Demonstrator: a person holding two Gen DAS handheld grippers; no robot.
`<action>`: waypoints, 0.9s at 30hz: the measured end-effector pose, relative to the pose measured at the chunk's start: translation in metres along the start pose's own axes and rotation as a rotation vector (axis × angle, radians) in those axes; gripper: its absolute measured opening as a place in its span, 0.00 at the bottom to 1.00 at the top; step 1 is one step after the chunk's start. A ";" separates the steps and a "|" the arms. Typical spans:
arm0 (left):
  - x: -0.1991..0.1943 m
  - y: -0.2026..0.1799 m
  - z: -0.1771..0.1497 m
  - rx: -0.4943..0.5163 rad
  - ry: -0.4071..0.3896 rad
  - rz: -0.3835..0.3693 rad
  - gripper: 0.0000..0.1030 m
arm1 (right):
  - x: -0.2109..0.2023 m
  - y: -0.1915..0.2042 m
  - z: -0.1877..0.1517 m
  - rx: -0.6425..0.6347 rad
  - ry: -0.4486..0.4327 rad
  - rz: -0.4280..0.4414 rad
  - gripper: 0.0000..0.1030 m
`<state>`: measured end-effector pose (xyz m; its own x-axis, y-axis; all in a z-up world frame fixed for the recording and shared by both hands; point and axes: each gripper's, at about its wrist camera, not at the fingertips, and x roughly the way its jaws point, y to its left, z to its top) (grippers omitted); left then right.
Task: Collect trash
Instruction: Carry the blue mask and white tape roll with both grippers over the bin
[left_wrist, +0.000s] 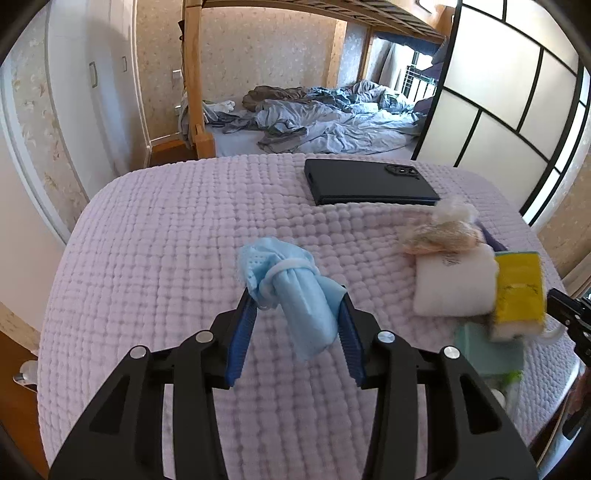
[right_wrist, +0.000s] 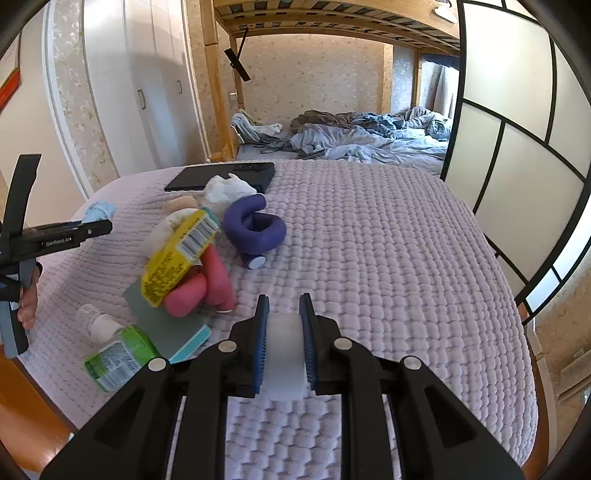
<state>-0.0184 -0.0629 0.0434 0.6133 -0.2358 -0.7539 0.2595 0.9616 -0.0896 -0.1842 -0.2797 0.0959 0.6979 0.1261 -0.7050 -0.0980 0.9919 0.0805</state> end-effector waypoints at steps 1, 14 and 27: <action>-0.003 0.000 -0.001 0.000 0.000 -0.004 0.44 | -0.002 0.001 0.000 0.002 0.001 0.010 0.17; -0.057 -0.016 -0.041 -0.022 0.003 -0.079 0.44 | -0.031 0.020 -0.014 -0.024 0.014 0.069 0.17; -0.101 -0.041 -0.088 0.033 0.042 -0.125 0.44 | -0.073 0.044 -0.034 -0.047 0.006 0.146 0.17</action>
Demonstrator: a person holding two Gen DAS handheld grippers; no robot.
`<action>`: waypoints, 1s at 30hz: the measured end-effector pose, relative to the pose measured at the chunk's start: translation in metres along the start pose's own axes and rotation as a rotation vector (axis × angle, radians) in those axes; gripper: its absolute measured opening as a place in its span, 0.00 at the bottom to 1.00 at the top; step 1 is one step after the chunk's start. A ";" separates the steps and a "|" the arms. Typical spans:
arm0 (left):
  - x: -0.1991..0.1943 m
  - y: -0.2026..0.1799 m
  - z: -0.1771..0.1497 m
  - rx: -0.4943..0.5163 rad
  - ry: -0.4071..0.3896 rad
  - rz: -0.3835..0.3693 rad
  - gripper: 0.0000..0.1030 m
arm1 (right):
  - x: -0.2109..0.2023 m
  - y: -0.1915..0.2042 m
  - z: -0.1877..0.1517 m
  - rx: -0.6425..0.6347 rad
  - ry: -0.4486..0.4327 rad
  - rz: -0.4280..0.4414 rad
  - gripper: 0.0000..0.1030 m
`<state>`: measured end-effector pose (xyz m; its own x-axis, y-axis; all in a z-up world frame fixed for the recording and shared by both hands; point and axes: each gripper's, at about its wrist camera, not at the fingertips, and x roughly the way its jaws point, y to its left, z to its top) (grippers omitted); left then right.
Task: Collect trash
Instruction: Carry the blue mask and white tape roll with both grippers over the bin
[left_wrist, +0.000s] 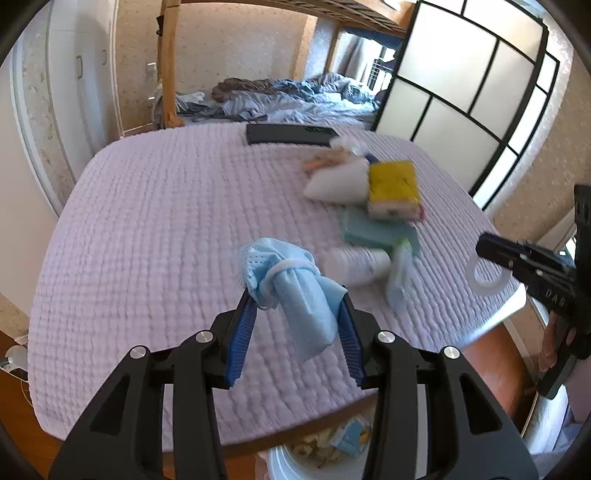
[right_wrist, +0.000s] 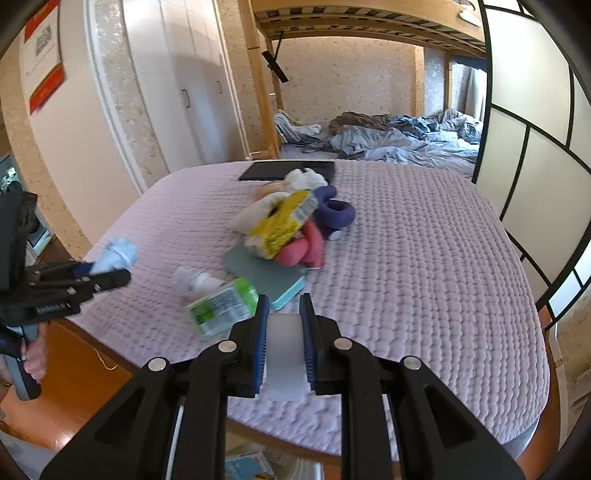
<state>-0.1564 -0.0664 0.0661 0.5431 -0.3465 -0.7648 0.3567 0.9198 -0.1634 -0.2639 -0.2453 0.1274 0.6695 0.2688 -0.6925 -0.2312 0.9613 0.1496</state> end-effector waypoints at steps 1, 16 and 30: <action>-0.002 -0.003 -0.005 0.006 0.007 -0.001 0.44 | -0.003 0.004 -0.002 -0.008 0.001 0.006 0.17; -0.016 -0.029 -0.053 0.059 0.101 -0.064 0.44 | -0.027 0.042 -0.041 -0.044 0.069 0.083 0.17; -0.018 -0.050 -0.084 0.156 0.174 -0.125 0.44 | -0.026 0.051 -0.068 -0.045 0.152 0.116 0.18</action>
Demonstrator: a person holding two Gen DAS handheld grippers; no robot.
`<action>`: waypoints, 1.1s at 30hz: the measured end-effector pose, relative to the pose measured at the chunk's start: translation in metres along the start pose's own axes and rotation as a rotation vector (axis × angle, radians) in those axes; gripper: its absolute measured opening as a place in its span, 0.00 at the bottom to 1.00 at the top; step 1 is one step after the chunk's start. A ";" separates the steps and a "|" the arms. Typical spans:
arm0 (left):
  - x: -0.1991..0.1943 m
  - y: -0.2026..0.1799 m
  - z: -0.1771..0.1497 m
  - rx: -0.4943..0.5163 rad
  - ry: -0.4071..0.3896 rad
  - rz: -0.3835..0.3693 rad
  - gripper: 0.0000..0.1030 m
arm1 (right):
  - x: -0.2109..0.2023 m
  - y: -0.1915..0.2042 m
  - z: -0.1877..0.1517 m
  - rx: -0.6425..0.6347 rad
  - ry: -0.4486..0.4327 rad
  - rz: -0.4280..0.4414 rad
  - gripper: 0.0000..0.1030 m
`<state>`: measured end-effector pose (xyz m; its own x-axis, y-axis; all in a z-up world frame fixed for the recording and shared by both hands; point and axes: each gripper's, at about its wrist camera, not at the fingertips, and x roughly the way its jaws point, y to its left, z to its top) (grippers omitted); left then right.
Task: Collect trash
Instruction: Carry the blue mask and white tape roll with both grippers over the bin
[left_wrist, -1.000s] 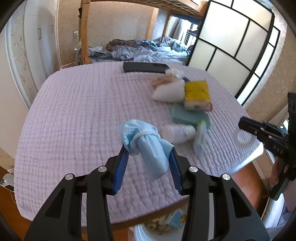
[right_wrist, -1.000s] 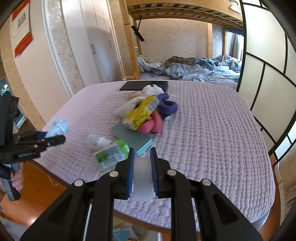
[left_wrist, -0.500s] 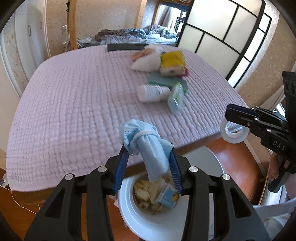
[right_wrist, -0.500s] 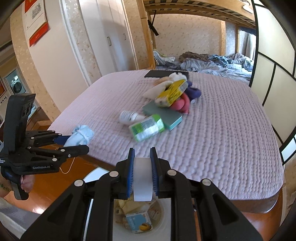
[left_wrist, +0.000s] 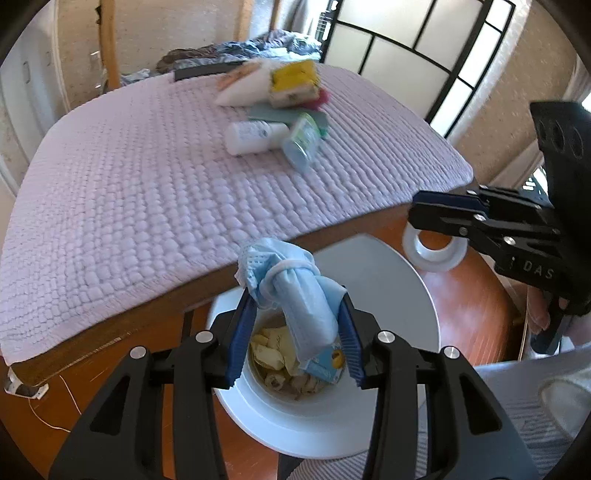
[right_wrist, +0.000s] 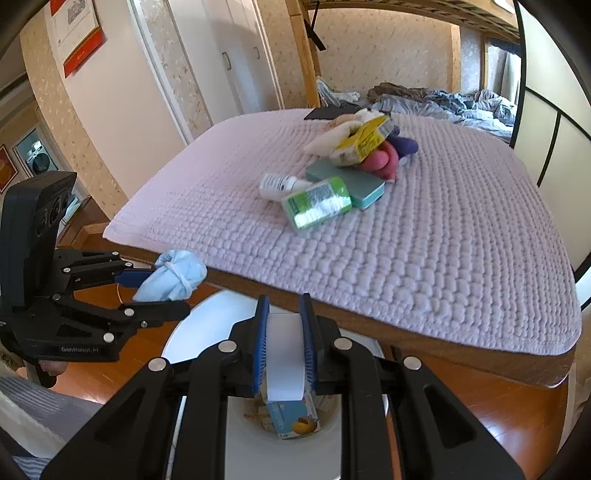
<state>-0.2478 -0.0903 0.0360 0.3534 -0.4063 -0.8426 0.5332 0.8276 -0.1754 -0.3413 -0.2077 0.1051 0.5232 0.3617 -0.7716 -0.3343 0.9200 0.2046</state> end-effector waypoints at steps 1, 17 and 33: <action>0.002 -0.003 -0.002 0.011 0.014 -0.010 0.44 | 0.001 0.000 -0.001 0.000 0.004 0.001 0.18; 0.037 -0.008 -0.015 0.003 0.141 -0.025 0.44 | 0.026 -0.006 -0.019 0.019 0.072 -0.010 0.18; 0.068 -0.014 -0.020 0.010 0.201 -0.001 0.44 | 0.055 -0.008 -0.036 0.033 0.132 -0.022 0.18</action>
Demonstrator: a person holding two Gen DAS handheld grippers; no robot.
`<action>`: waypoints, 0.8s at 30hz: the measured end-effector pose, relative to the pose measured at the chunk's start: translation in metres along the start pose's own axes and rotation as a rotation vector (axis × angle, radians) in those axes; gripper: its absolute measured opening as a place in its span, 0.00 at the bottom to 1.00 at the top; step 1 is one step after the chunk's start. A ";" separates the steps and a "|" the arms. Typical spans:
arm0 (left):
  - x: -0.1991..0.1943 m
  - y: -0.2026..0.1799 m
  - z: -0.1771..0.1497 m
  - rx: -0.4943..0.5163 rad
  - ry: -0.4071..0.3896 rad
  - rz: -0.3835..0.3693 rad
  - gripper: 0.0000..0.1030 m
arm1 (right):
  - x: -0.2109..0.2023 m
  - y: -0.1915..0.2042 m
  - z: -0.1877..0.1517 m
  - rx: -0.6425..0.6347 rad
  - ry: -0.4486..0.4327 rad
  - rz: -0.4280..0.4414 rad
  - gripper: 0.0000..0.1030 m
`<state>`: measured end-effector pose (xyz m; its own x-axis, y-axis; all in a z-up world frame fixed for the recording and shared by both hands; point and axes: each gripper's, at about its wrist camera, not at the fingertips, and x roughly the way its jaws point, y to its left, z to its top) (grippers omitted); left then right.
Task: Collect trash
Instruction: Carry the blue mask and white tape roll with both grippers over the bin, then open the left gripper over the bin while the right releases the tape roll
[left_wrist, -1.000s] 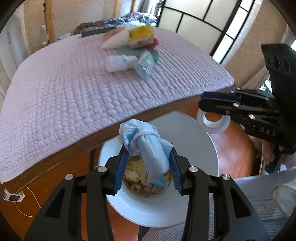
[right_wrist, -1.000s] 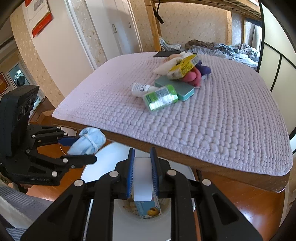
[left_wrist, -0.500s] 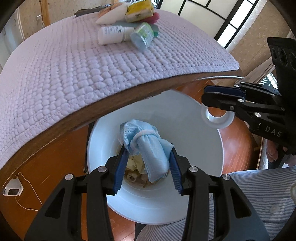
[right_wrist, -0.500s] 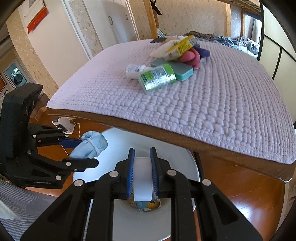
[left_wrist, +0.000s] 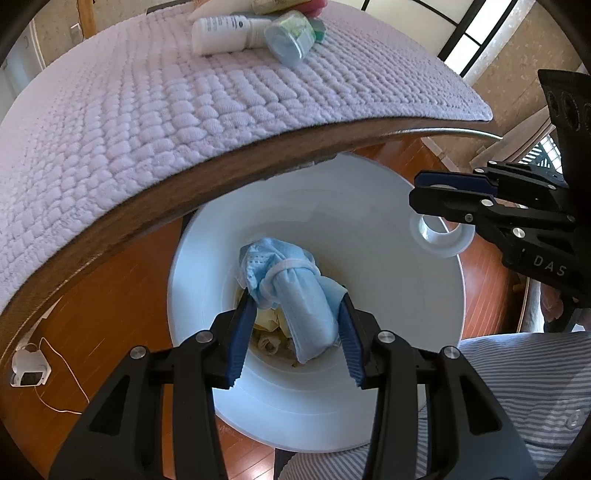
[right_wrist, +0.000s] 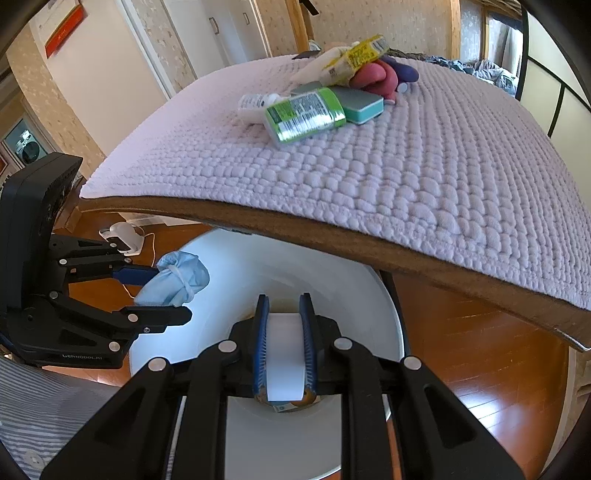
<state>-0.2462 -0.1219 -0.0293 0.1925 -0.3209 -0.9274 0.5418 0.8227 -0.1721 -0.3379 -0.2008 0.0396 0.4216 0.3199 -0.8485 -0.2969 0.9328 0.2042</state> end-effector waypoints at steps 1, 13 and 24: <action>0.002 0.000 0.000 0.001 0.004 0.002 0.44 | 0.002 0.000 -0.001 0.001 0.004 -0.002 0.18; 0.042 -0.020 -0.003 0.013 0.032 0.024 0.44 | 0.022 0.002 -0.003 0.012 0.032 -0.008 0.17; 0.054 -0.039 -0.002 0.052 0.036 0.032 0.65 | 0.035 0.005 -0.008 0.059 0.042 -0.004 0.52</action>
<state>-0.2587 -0.1699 -0.0733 0.1812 -0.2771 -0.9436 0.5775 0.8066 -0.1260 -0.3315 -0.1866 0.0064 0.3860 0.3101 -0.8688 -0.2437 0.9426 0.2282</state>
